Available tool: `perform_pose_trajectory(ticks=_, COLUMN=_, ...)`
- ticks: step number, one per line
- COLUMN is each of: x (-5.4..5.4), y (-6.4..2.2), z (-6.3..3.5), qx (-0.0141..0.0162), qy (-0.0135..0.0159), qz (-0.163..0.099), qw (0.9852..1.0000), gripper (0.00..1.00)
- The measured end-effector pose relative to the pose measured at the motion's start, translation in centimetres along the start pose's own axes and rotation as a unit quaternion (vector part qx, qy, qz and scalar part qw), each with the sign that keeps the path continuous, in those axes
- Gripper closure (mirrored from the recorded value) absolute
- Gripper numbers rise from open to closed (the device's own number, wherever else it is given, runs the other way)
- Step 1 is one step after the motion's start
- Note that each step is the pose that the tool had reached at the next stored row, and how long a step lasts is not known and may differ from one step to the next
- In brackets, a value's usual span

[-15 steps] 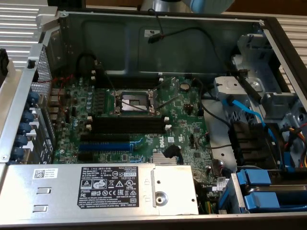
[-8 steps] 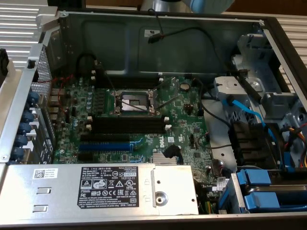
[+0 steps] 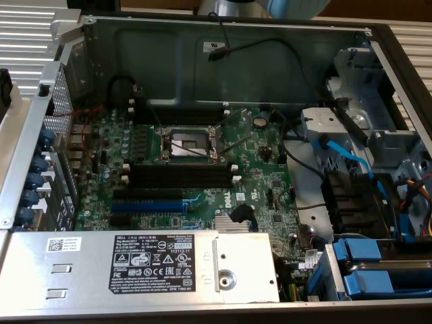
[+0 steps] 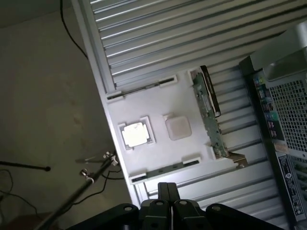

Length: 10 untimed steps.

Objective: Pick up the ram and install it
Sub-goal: 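Pick up the ram and move it above insertion slot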

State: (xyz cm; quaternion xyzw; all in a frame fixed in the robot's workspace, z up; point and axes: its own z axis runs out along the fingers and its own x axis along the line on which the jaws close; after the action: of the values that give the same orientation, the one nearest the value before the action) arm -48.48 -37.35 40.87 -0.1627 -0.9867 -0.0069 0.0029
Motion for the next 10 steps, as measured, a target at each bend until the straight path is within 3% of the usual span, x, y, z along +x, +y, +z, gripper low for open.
perform_pose_trajectory(ticks=5, x=0.0, y=0.0, z=0.0, qx=-0.0003, qy=-0.0004, qz=0.033, qw=0.9995, gripper=0.9)
perform_pose_trajectory(ticks=10, x=0.0, y=0.0, z=0.0, qx=-0.0005, qy=-0.0008, qz=0.064, qw=0.998, gripper=0.9)
